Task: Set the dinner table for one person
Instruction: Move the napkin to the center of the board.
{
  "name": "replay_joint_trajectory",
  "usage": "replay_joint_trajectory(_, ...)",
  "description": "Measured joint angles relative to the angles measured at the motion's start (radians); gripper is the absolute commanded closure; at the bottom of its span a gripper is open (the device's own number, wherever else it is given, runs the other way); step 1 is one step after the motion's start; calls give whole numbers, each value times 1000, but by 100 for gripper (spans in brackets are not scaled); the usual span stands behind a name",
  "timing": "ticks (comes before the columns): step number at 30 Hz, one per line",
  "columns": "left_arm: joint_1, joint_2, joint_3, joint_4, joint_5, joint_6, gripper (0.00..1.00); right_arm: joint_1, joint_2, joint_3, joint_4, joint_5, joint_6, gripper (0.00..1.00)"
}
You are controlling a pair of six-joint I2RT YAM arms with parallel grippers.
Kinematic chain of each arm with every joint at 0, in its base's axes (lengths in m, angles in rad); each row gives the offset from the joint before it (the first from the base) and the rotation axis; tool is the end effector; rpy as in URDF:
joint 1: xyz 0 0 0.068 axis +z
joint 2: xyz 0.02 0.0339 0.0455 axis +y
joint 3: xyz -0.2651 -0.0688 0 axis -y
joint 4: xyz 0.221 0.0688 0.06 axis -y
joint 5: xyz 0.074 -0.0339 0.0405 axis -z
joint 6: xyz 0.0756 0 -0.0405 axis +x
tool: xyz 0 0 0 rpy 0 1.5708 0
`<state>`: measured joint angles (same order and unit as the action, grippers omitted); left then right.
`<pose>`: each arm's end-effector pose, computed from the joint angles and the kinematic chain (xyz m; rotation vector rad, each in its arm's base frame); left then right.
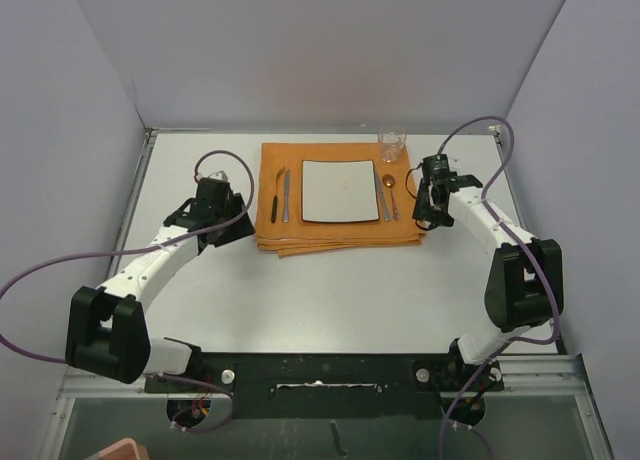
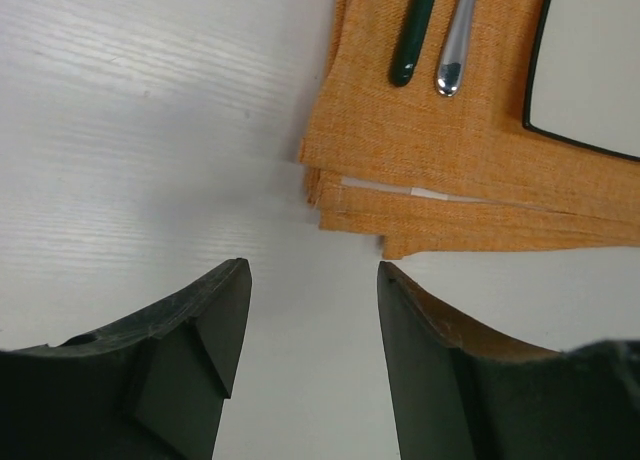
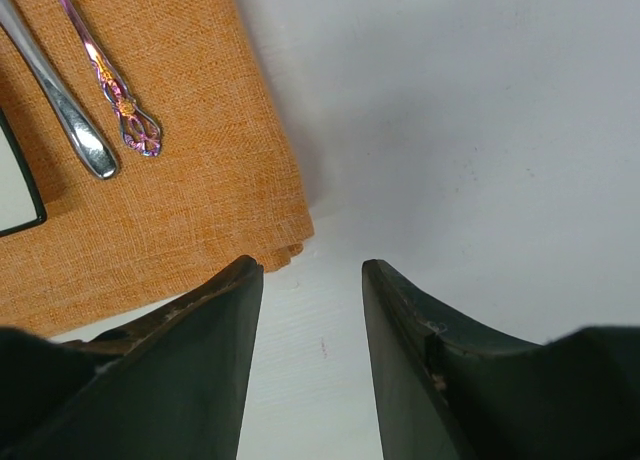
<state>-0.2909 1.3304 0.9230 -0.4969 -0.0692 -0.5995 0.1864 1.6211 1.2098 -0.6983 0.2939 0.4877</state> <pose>0.2659 -0.0741 0.2211 -0.4131 2.4614 -0.2941 0.3234 0.0387 0.2138 0.4810 2.5648 -0.1618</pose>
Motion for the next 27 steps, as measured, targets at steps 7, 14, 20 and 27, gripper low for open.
replay_joint_trajectory(7,49,73,1,145,121,-42,50,-25,-12,-39,79,-76,18,57)
replay_joint_trajectory(14,200,130,-74,361,301,-106,50,-168,-55,-196,223,-247,75,58)
replay_joint_trajectory(20,214,208,-74,435,381,-107,51,-174,-56,-242,312,-331,82,57)
replay_joint_trajectory(27,214,242,-74,477,407,-106,51,-174,-46,-241,357,-355,72,57)
